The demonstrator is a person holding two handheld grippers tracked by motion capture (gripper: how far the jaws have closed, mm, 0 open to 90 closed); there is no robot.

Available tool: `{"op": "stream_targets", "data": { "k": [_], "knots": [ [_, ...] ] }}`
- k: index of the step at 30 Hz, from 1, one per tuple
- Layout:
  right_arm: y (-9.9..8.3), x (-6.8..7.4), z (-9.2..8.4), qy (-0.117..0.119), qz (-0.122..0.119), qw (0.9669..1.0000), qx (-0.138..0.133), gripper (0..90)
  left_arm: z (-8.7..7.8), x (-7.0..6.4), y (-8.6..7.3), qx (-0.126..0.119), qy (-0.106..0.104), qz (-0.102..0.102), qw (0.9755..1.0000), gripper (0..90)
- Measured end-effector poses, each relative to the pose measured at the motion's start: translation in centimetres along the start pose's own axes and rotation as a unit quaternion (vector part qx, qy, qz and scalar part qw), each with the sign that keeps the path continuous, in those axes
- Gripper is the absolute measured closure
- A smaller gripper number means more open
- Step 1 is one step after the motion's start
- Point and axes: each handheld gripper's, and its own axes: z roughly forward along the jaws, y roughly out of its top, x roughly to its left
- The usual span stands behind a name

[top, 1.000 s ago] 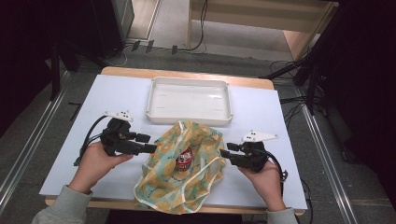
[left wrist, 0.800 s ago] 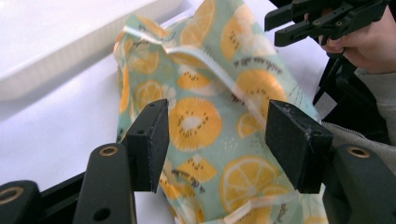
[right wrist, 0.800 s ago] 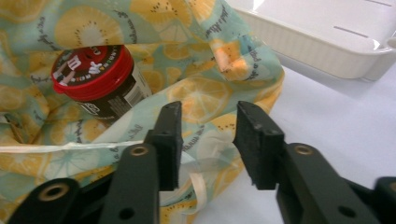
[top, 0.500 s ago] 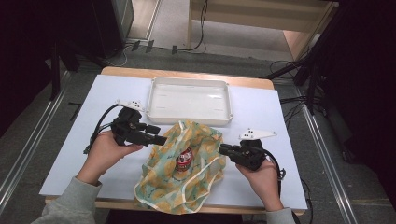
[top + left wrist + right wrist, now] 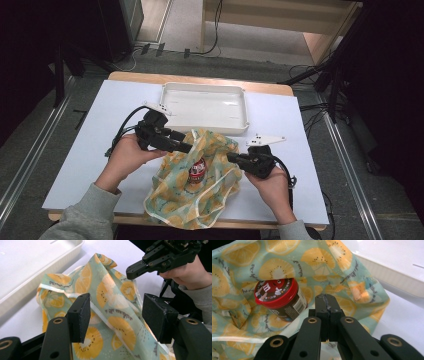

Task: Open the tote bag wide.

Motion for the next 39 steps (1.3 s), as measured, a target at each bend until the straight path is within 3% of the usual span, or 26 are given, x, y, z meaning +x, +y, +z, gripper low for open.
{"op": "stream_targets", "data": {
  "k": [13,17,18,19,23,24,25,28,39],
  "knots": [
    [0.3,1.2,1.9,-0.002,-0.015,0.9999,0.005,90.0,2.5,-0.2,0.8,0.020,-0.001,0.002,0.9998,41.1],
    [0.2,1.5,2.5,0.001,-0.017,0.9998,0.007,90.0,3.2,0.1,0.5,0.029,-0.005,-0.001,0.9996,47.0],
    [0.2,1.6,2.6,0.002,-0.018,0.9998,0.007,90.0,3.3,0.2,0.5,0.029,-0.004,0.001,0.9996,50.6],
    [0.2,1.7,2.8,0.003,-0.016,0.9998,0.007,90.0,3.3,0.4,0.3,0.024,-0.004,-0.004,0.9997,59.8],
    [0.1,1.8,3.2,0.004,-0.017,0.9998,0.009,90.0,3.3,0.4,0.0,0.023,-0.004,-0.002,0.9997,76.4],
    [0.1,1.8,3.2,0.004,-0.017,0.9998,0.009,90.0,3.3,0.4,-0.1,0.023,-0.004,-0.001,0.9997,76.4],
    [0.1,1.9,3.3,0.005,-0.019,0.9998,0.008,90.0,3.2,0.4,-0.2,0.024,-0.003,0.005,0.9997,85.0],
    [0.1,2.0,3.6,0.004,-0.021,0.9997,0.010,90.0,3.0,0.2,-0.3,0.022,0.006,0.015,0.9996,89.7],
    [-0.1,2.4,4.6,0.003,-0.027,0.9992,0.029,90.0,0.1,0.8,-1.0,-0.014,0.026,0.005,0.9996,90.0]
  ]
}}
